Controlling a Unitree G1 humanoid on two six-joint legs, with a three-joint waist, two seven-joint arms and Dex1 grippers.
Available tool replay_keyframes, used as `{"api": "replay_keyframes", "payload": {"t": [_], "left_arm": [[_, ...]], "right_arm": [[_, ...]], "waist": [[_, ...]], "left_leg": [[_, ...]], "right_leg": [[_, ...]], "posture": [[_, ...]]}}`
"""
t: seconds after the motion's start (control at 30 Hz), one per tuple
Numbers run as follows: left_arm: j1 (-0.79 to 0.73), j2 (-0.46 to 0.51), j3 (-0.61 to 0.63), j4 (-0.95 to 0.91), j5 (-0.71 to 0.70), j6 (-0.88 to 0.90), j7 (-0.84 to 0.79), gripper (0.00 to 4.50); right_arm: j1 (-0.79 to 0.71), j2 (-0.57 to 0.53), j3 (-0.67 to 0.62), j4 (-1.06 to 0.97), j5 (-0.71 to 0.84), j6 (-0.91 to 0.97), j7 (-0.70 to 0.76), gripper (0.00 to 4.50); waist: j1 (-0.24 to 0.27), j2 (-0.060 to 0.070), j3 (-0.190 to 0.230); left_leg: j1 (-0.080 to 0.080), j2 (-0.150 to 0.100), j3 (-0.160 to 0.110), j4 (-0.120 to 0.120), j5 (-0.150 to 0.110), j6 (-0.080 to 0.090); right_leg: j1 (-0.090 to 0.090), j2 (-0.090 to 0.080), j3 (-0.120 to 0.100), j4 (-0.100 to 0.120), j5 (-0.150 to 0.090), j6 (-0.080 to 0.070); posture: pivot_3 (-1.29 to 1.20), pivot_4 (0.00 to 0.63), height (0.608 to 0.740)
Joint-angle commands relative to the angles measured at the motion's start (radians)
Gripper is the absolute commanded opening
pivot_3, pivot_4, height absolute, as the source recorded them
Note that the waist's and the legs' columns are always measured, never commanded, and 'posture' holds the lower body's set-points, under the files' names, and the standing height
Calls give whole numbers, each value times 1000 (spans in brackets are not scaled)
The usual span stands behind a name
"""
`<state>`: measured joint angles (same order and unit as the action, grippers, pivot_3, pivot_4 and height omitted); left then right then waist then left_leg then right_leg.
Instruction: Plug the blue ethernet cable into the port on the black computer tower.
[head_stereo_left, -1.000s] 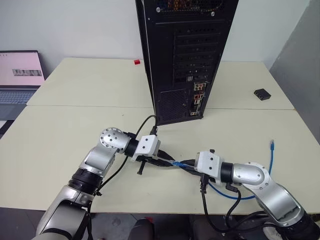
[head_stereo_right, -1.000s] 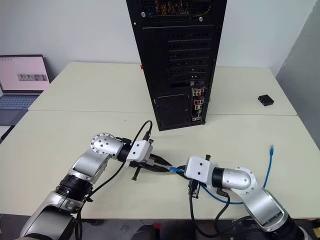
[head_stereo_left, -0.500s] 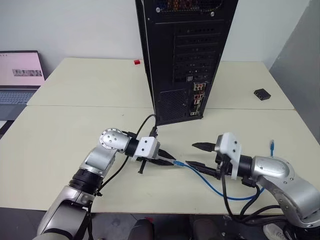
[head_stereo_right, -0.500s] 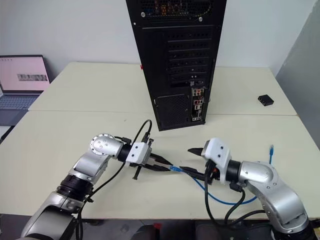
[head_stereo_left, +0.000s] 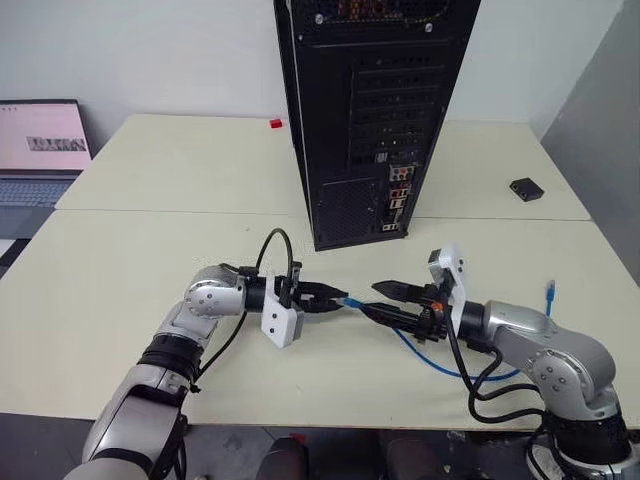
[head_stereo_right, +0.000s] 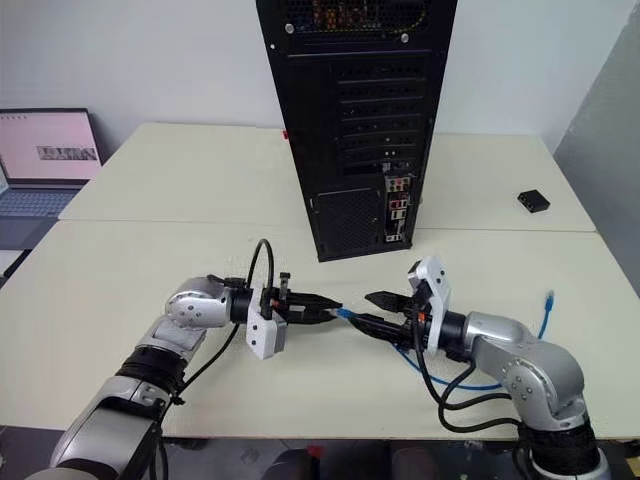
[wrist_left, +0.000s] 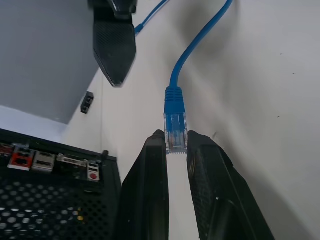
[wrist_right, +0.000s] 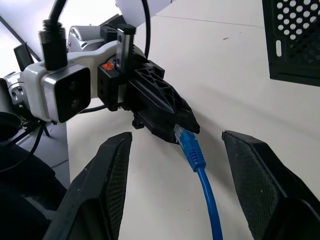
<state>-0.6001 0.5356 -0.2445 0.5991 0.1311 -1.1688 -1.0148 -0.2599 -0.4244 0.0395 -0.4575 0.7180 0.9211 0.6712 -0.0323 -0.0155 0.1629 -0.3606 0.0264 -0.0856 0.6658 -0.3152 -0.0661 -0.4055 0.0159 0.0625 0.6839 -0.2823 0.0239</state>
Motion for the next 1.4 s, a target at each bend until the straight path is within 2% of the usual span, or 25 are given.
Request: {"api": "replay_keyframes", "payload": {"t": [0.03,0.33,0.67,0.8,0.97,1.1,1.17,1.4], "left_arm": [[-25,19,22,12,42,-54,99,279],[-29,55,-9,16,102,-68,216,278],[-27,77,-33,5,130,-71,284,278],[-33,87,-36,6,149,-75,307,278],[-32,90,-35,0,167,-78,340,278],[-37,89,-30,0,197,-77,370,278],[-38,88,-30,-1,212,-79,388,271],[-37,82,-24,-2,250,-79,444,271]], "right_arm": [[-35,10,35,30,-20,-50,21,3037],[-74,28,94,118,-53,-103,52,3037],[-105,59,97,190,-67,-126,61,3037],[-124,69,103,222,-80,-138,65,2414],[-127,72,106,229,-82,-138,70,1034],[-127,64,113,231,-89,-137,77,139],[-125,61,116,232,-93,-137,80,12],[-123,65,107,230,-93,-125,83,2]], "waist": [[0,0,0],[0,0,0],[0,0,0],[0,0,0],[-1,0,0],[-1,0,0],[-1,0,0],[-1,0,0]], "left_leg": [[0,0,0,0,0,0],[0,0,-1,0,0,0],[0,0,-1,0,0,0],[0,0,-1,0,0,0],[1,0,-1,0,0,0],[1,0,-1,0,0,0],[1,0,-1,0,0,0],[1,0,-1,0,0,0]], "right_leg": [[0,0,0,0,0,0],[0,0,-1,1,0,0],[0,0,-1,2,0,0],[-1,0,-1,4,0,0],[-1,0,-2,4,0,0],[-1,0,-2,4,0,0],[-1,0,-2,4,0,0],[-1,0,-2,4,0,0]], "posture": [[0,150,740],[0,150,740],[0,150,740],[0,150,740],[0,150,740],[0,150,740],[0,150,740],[0,150,740]]}}
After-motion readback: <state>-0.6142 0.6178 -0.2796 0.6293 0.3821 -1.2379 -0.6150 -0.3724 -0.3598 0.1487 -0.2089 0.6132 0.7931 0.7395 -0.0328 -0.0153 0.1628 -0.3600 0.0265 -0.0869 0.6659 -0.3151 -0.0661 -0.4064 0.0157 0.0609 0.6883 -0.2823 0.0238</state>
